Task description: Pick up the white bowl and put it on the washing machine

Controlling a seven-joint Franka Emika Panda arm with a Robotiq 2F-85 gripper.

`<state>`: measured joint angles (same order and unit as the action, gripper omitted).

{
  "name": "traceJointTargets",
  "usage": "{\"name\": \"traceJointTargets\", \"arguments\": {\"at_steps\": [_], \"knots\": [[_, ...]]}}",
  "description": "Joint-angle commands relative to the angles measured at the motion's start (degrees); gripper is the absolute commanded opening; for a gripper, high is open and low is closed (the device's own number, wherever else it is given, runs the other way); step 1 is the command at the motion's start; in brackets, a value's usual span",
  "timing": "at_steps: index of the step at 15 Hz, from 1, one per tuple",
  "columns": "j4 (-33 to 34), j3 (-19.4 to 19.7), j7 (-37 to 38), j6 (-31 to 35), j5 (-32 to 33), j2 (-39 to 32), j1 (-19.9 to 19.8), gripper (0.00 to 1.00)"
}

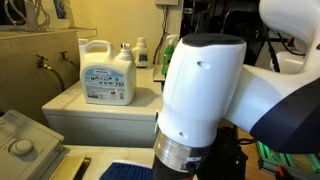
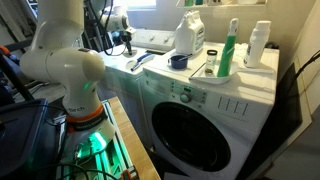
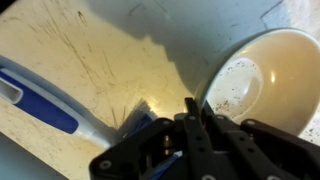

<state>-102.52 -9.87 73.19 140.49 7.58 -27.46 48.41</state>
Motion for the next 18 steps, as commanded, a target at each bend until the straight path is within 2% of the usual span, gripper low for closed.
{"name": "traceJointTargets", "arguments": {"at_steps": [1, 3, 5, 6, 7, 8, 14, 18], "knots": [[-5.5, -1.1, -2.9, 7.7, -4.7, 4.5, -3.9, 0.02], [-8.8, -1.3, -4.4, 11.9, -7.3, 7.0, -6.1, 0.02], [-10.8, -3.1, -10.3, 14.4, -9.1, 9.2, -8.5, 0.02], [-5.5, -0.9, -6.3, 11.7, -6.7, 4.5, -6.2, 0.07], [-6.6, -1.5, -8.1, 12.5, -7.2, 5.5, -7.3, 0.07], [-7.4, -2.0, -8.8, 12.7, -7.4, 6.4, -7.9, 0.02], [-17.3, 4.0, 3.6, 12.5, 1.8, 18.6, -6.9, 0.02], [-26.9, 3.5, 17.3, 11.7, 10.6, 28.2, -9.2, 0.02]]}}
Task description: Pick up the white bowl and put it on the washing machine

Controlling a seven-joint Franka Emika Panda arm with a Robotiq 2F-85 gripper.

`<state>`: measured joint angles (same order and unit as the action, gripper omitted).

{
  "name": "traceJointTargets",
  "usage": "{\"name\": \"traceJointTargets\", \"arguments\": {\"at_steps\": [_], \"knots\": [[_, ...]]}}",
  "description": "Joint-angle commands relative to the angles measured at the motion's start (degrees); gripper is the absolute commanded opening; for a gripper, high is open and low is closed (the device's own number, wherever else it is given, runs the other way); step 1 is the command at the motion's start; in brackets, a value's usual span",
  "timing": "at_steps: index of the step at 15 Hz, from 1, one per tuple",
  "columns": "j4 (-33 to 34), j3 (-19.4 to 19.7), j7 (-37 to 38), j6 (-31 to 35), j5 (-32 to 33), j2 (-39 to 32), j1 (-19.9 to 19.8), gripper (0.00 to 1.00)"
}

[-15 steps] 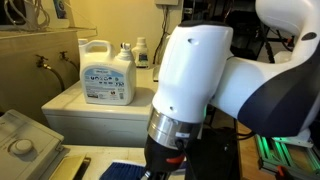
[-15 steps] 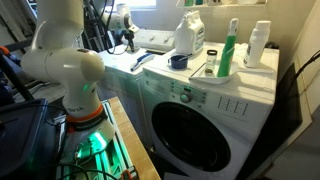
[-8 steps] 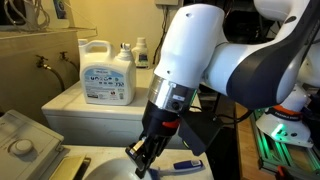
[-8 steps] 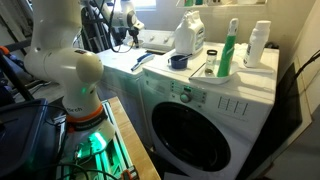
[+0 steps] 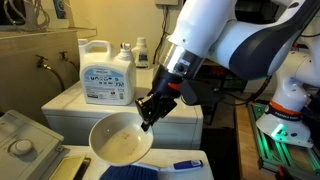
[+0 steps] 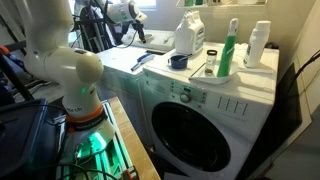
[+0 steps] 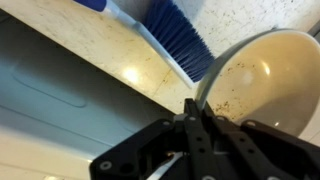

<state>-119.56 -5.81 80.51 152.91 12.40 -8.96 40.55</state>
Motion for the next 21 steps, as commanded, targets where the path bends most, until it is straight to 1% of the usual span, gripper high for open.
{"name": "traceJointTargets", "arguments": {"at_steps": [1, 2, 3, 4, 6, 7, 8, 11, 12, 15, 17, 18, 19, 20, 21], "knots": [[-13.1, 1.9, 14.8, -1.3, 7.8, 12.5, 0.7, 0.02], [-15.4, -2.4, 18.1, -1.0, 9.5, 13.7, -3.6, 0.02], [-16.6, -4.1, 17.3, 1.0, 8.0, 13.4, -4.9, 0.02], [-10.8, -5.6, 13.5, -0.7, 6.6, 9.2, -6.4, 0.07], [-14.4, -7.5, 14.6, -0.4, 6.3, 11.5, -8.0, 0.07], [-15.0, -7.8, 14.7, -0.4, 6.2, 11.8, -8.3, 0.02], [-15.2, -7.9, 16.1, -0.4, 6.2, 12.4, -9.6, 0.02], [-16.9, -9.3, 20.8, -2.0, 7.9, 15.0, -15.3, 0.02], [-17.5, -9.4, 23.1, -2.7, 9.1, 15.9, -17.3, 0.02], [-19.0, -9.3, 27.4, -4.7, 9.3, 18.0, -22.3, 0.02], [-19.4, -10.1, 32.1, -8.6, 13.1, 19.4, -25.3, 0.02], [-19.2, -10.9, 30.5, -8.7, 13.3, 19.3, -25.2, 0.02], [-17.3, -10.4, 27.2, -7.2, 10.7, 16.3, -25.5, 0.07], [-17.6, -10.7, 27.3, -7.6, 11.1, 16.8, -26.0, 0.07], [-17.7, -11.0, 27.5, -8.0, 11.2, 17.1, -26.1, 0.02]]}}
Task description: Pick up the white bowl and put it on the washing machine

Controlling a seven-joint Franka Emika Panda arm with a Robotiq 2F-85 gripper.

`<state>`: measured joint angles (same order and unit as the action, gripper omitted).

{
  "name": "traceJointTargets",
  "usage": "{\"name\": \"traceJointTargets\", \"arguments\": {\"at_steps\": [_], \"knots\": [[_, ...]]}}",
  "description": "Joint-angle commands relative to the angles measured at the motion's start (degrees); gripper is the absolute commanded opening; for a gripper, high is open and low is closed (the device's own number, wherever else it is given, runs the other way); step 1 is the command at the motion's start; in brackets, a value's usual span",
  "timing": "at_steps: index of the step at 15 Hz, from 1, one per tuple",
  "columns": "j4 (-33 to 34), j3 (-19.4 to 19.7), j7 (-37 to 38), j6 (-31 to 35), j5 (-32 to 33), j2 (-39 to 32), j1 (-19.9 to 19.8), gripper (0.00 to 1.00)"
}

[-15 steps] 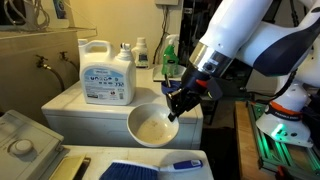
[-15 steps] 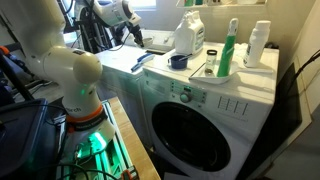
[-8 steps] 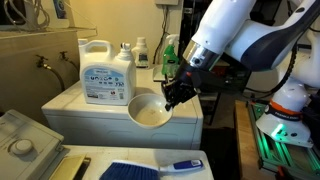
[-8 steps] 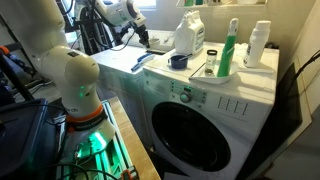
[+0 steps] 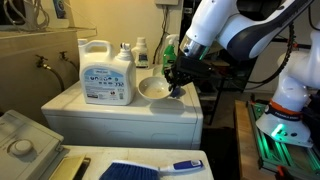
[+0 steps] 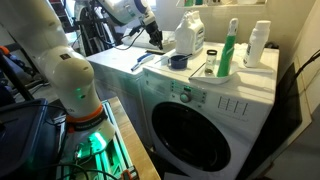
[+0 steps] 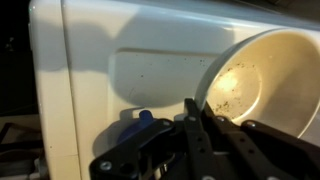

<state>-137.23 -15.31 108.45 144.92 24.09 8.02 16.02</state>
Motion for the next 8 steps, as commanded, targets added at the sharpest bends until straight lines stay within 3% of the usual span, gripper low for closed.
{"name": "traceJointTargets", "arguments": {"at_steps": [1, 8], "knots": [[-0.2, -1.2, 0.9, 0.3, -1.1, 0.8, -2.1, 0.02], [1.8, -2.0, 16.4, -12.6, 10.5, 6.4, -9.4, 0.02]]}}
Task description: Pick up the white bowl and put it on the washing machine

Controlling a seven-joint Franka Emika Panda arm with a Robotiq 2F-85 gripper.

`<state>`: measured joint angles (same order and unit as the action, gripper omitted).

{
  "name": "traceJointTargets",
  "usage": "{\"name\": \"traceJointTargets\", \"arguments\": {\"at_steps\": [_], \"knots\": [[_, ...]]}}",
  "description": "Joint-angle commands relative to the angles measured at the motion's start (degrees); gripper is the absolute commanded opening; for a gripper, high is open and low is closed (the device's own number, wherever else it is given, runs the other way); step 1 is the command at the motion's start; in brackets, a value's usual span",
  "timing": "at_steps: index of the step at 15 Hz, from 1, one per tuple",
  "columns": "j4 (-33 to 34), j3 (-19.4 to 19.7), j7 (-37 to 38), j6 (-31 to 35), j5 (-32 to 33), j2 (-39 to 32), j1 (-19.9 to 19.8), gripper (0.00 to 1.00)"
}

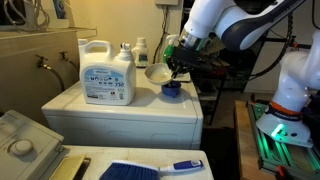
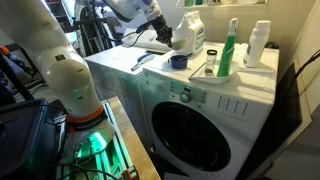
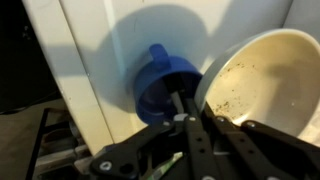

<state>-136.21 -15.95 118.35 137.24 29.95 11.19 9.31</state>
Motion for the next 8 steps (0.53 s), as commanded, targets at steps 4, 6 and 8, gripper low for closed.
{"name": "traceJointTargets", "arguments": {"at_steps": [4, 6, 8], "knots": [[7.4, -2.0, 18.9, -9.1, 14.2, -2.4, -5.4, 0.02], [12.1, -0.4, 23.7, -10.8, 16.2, -7.5, -5.6, 0.02], [15.8, 3.0, 22.7, -7.3, 12.9, -11.7, -5.5, 0.02]]}}
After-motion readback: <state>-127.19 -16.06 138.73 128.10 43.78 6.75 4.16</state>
